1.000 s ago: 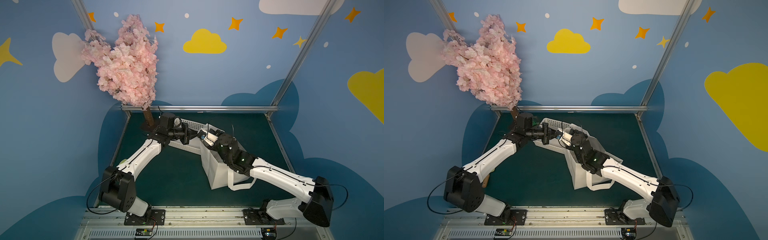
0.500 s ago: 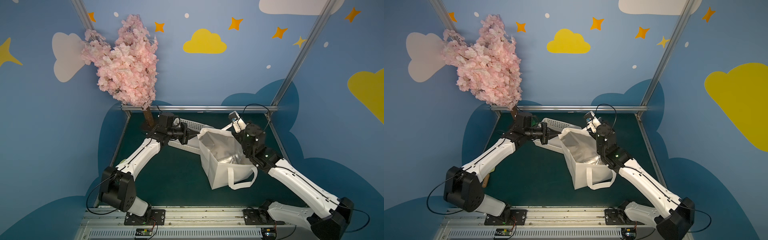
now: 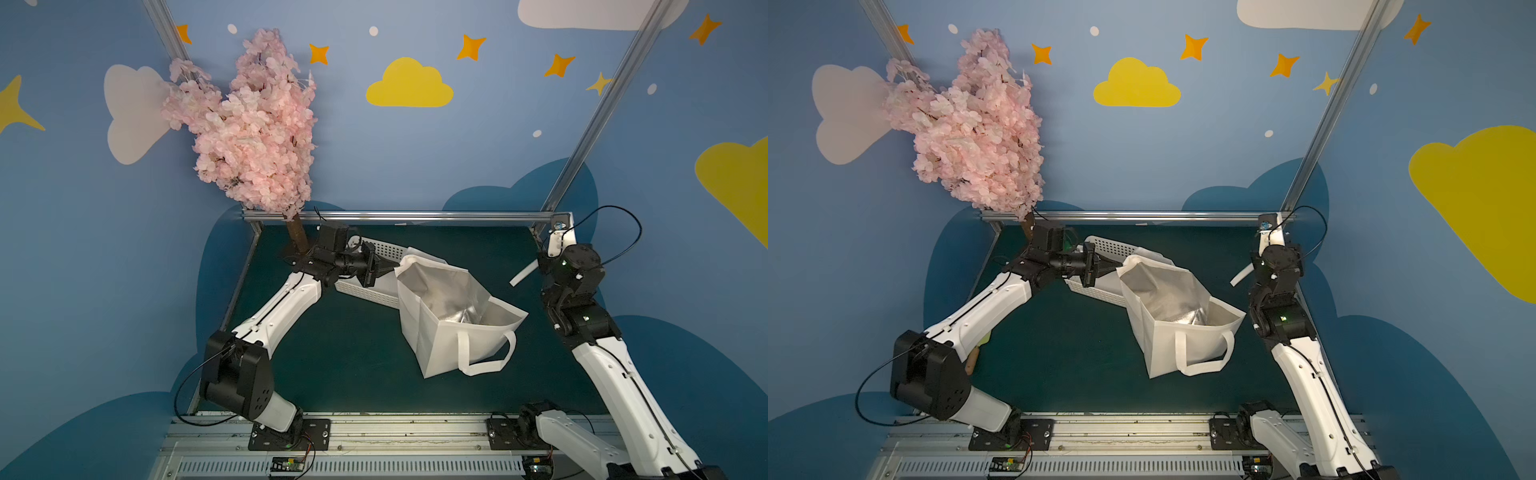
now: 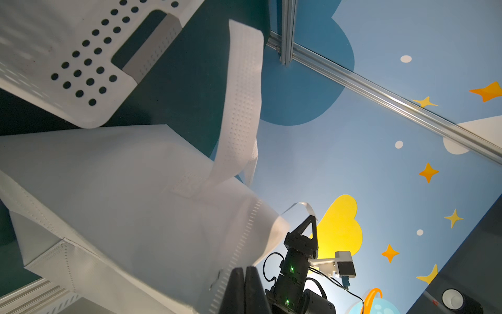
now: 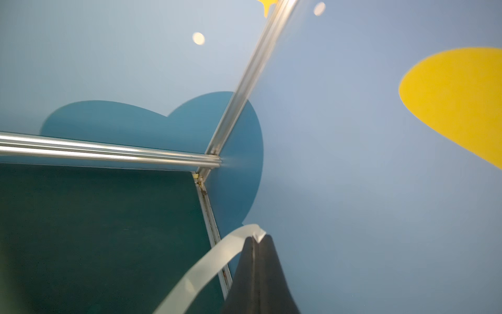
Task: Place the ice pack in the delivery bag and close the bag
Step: Tear off the adhesive seal from the delivery bag, then place the adhesive seal at the center of the board.
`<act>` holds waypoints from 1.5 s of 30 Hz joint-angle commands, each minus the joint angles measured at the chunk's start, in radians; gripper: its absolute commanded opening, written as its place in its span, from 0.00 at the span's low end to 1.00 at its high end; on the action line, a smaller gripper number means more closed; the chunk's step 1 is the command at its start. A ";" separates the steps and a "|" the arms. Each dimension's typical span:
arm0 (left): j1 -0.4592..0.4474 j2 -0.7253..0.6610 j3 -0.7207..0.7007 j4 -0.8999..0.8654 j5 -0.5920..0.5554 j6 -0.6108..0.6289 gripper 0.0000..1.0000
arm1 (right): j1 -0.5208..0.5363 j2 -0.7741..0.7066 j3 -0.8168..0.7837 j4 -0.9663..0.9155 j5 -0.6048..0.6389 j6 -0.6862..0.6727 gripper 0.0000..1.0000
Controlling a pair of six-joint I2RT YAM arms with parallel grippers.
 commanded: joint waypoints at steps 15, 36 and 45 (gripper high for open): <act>0.010 0.012 0.074 -0.096 0.016 0.123 0.03 | -0.283 0.133 -0.203 -0.110 -0.405 0.598 0.00; 0.009 0.031 0.227 -0.256 0.004 0.396 0.27 | -0.370 0.038 -0.141 -0.436 -0.612 0.767 0.77; 0.010 0.058 0.314 -0.336 0.051 0.681 0.47 | -0.238 -0.063 -0.075 -0.451 -0.849 0.637 0.76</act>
